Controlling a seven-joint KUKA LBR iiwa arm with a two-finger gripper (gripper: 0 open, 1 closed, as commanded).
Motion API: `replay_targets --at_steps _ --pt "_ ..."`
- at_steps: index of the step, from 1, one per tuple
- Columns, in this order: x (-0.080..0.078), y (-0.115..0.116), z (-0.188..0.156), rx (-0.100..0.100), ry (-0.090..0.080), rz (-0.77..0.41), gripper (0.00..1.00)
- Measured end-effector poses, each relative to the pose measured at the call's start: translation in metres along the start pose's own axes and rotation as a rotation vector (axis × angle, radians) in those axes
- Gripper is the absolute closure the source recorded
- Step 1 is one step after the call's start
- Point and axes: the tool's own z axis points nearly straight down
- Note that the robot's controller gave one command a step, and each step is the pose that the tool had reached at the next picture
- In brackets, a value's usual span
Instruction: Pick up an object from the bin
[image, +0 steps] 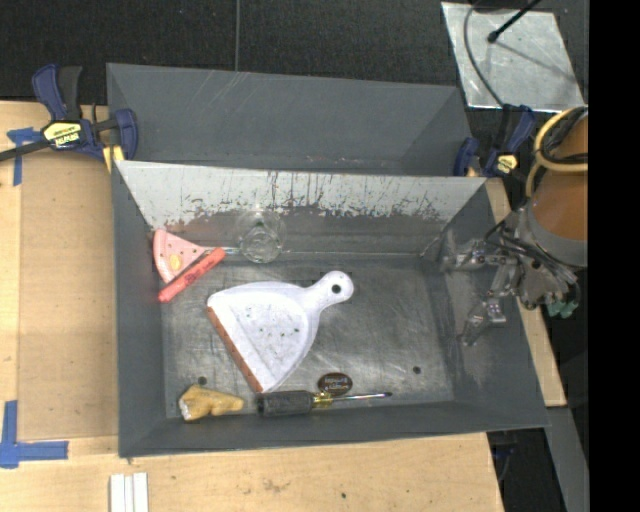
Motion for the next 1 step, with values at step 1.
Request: replay_targets --at_steps 1 --pt "-0.0180 0.0385 0.0686 0.001 -0.005 -0.041 0.00"
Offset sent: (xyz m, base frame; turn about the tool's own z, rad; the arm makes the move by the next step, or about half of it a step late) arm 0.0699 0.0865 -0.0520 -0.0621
